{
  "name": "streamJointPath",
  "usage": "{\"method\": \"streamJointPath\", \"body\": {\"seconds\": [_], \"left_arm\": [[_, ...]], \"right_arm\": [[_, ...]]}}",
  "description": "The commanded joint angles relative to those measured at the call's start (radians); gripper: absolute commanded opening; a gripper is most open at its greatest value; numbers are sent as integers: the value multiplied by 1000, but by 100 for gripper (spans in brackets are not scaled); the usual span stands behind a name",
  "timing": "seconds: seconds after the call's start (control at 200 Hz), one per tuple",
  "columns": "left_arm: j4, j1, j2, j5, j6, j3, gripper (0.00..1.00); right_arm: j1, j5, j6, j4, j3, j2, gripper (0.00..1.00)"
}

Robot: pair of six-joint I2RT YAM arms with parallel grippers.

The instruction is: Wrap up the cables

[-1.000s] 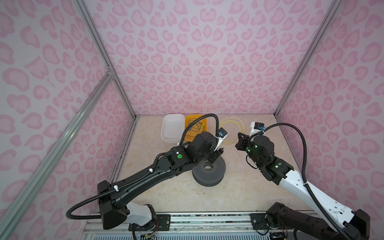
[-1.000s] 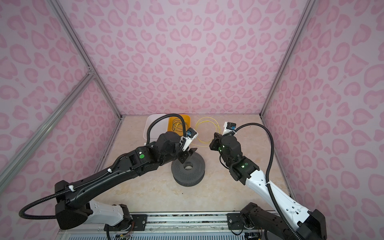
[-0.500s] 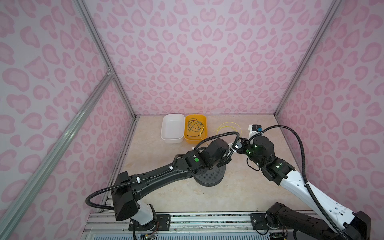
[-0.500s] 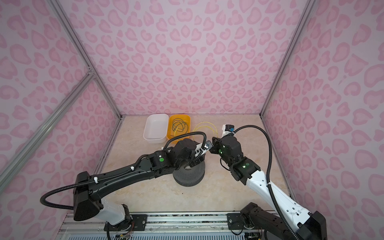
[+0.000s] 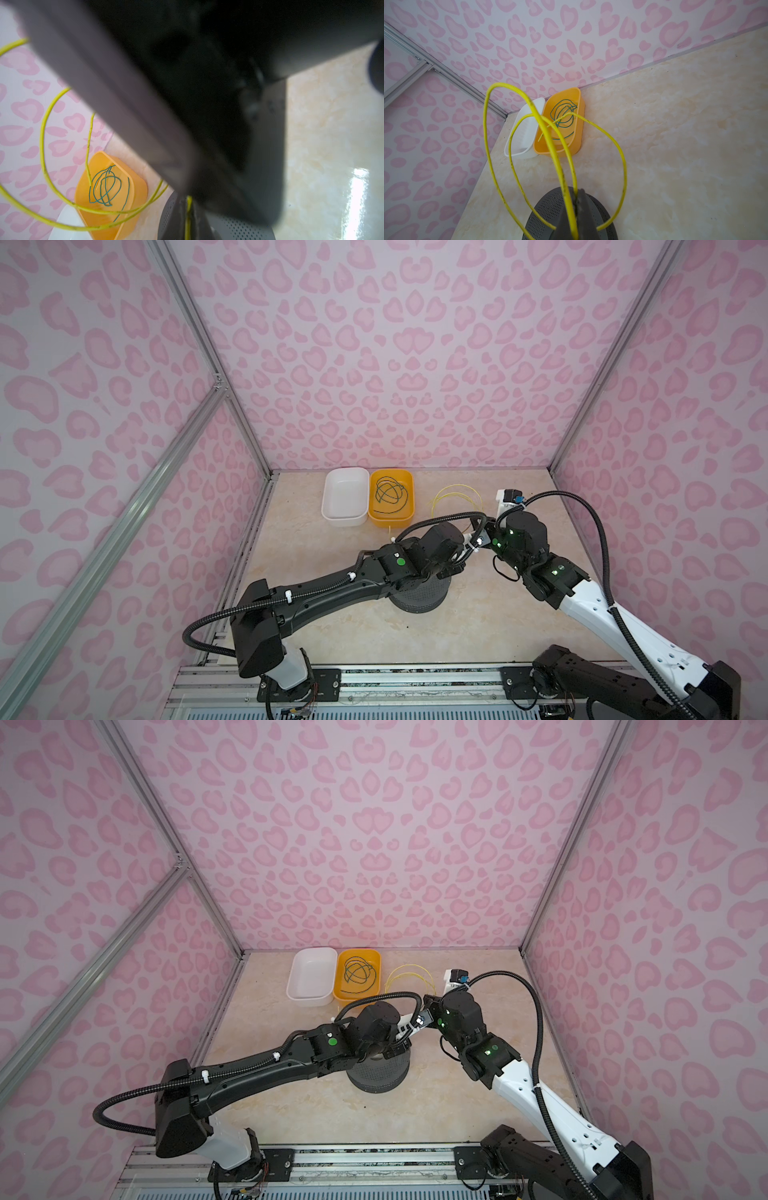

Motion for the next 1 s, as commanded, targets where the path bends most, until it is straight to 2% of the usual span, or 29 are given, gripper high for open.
{"method": "streamJointPath", "body": {"seconds": [0.0,0.155,0.25,0.365,0.47,0.62,0.79,0.885,0.995], "left_arm": [[44,3,2,0,-17,0,3],[42,2,-9,37,-40,-7,3],[47,2,-14,45,-49,-11,3],[62,2,-23,68,-70,-45,3],[67,12,-34,103,-98,-57,3],[71,41,-51,186,-154,-68,4],[99,85,-88,278,-227,-84,3],[127,104,-118,304,-255,-94,4],[132,112,-138,324,-269,-90,3]], "right_arm": [[2,-20,5,0,4,2,0],[2,-33,9,3,6,-1,0],[0,-42,10,4,11,-8,11],[-26,-72,23,-3,21,-31,33],[-85,-142,49,-1,26,-68,43],[-179,-211,68,-20,38,-139,47],[-279,-221,53,-70,37,-211,47],[-323,-278,79,-55,-4,-220,46],[-329,-364,128,16,-54,-198,46]]}}
